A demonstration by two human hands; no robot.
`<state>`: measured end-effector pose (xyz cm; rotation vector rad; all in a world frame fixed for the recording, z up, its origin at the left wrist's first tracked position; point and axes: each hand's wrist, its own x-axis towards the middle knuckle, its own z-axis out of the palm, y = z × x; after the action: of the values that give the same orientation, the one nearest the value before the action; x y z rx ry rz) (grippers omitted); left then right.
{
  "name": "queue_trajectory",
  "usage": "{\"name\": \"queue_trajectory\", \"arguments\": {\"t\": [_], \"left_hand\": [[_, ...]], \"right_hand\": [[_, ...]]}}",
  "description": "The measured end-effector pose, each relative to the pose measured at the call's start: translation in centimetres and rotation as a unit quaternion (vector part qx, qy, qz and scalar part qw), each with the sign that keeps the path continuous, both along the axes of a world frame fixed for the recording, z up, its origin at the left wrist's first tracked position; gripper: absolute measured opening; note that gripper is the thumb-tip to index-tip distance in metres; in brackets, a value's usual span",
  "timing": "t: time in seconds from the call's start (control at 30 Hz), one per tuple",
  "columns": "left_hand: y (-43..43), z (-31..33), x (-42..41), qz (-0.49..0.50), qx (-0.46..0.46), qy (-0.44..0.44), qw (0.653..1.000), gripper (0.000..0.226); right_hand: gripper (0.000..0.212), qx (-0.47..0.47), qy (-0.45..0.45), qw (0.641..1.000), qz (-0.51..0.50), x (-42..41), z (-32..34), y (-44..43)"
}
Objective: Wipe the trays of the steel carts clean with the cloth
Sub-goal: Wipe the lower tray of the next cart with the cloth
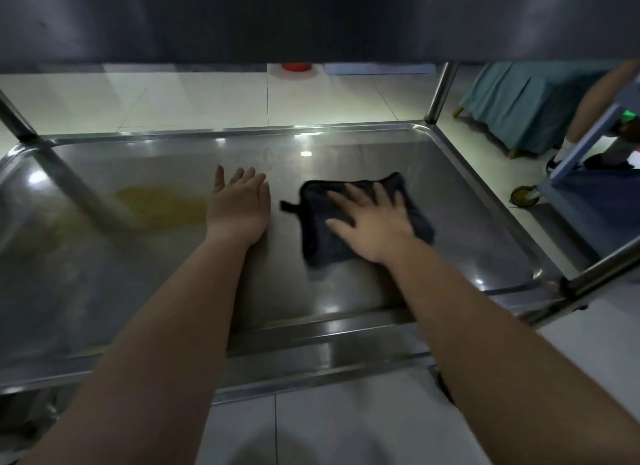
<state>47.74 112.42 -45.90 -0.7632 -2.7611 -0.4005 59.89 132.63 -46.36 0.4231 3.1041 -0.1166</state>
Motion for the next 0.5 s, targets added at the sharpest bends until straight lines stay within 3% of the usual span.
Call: {"name": "queue_trajectory", "arguments": {"t": [0.1,0.2,0.5], "left_hand": [[-0.2,-0.1,-0.2,-0.005,-0.007,-0.01,1.0,0.044],[0.0,-0.2,-0.3,-0.017,-0.011,-0.036,0.999,0.045],[0.0,-0.5,-0.6,-0.044,-0.019,-0.046,0.998,0.046]], "right_hand": [[0.065,-0.014,-0.004,0.999,0.047,-0.4,-0.3,-5.8],[0.065,-0.011,0.004,1.0,0.012,0.1,-0.1,-5.3],[0.063,-0.021,-0.01,0.984,-0.177,6.9,0.3,9.7]]}}
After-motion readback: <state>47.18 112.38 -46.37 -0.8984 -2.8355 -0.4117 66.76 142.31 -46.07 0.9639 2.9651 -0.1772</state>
